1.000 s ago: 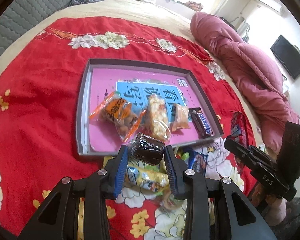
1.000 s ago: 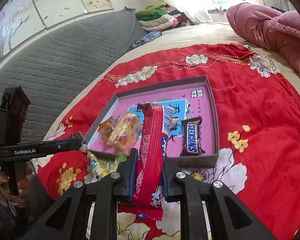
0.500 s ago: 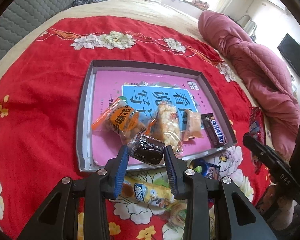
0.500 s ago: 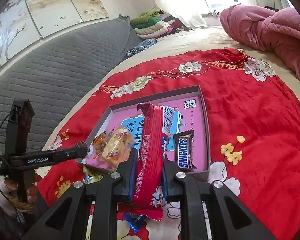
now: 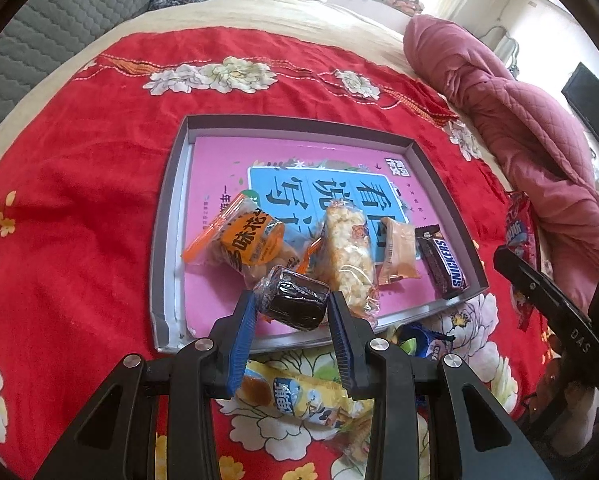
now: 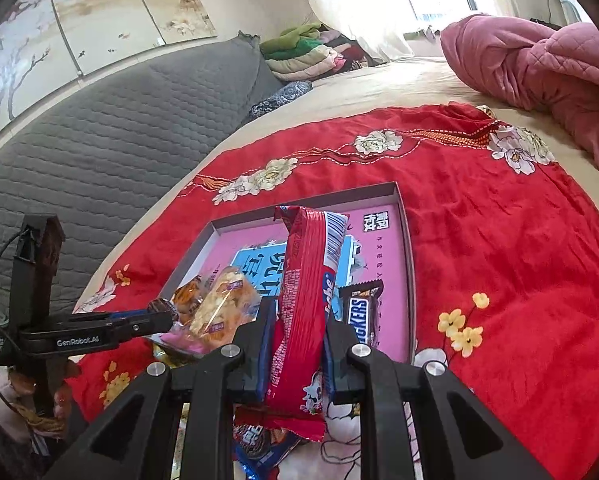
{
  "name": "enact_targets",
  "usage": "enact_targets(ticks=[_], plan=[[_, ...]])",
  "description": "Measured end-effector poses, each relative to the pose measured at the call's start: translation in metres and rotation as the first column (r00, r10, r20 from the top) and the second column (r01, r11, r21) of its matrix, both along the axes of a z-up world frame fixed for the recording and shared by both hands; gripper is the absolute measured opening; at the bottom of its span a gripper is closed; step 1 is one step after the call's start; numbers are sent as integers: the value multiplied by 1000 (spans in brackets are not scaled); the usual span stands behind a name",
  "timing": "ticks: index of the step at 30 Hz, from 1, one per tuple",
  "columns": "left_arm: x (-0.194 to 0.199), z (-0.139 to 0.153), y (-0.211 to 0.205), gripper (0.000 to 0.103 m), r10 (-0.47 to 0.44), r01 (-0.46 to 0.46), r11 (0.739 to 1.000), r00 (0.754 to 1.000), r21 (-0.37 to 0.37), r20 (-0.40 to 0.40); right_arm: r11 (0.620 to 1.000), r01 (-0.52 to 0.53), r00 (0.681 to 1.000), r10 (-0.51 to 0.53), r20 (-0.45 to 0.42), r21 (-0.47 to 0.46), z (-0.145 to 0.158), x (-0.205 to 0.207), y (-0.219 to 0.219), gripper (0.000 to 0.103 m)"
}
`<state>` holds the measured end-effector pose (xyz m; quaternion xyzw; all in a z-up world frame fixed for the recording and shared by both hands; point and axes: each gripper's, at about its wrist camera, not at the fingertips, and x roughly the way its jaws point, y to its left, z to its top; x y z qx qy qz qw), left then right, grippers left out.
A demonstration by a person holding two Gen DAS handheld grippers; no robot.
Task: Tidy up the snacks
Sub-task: 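Lower the brown candy into the tray and open the left gripper while the right gripper lowers the red stick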
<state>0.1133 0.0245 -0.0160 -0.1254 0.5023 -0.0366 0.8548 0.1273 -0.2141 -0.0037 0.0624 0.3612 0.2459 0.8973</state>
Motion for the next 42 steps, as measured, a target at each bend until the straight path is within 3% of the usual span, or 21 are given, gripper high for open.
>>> enact_targets(ticks=[42], plan=[[11, -30, -7, 38, 1, 1, 1000, 997, 27, -81, 998, 14, 998, -18, -56, -69, -22, 36, 10, 21]])
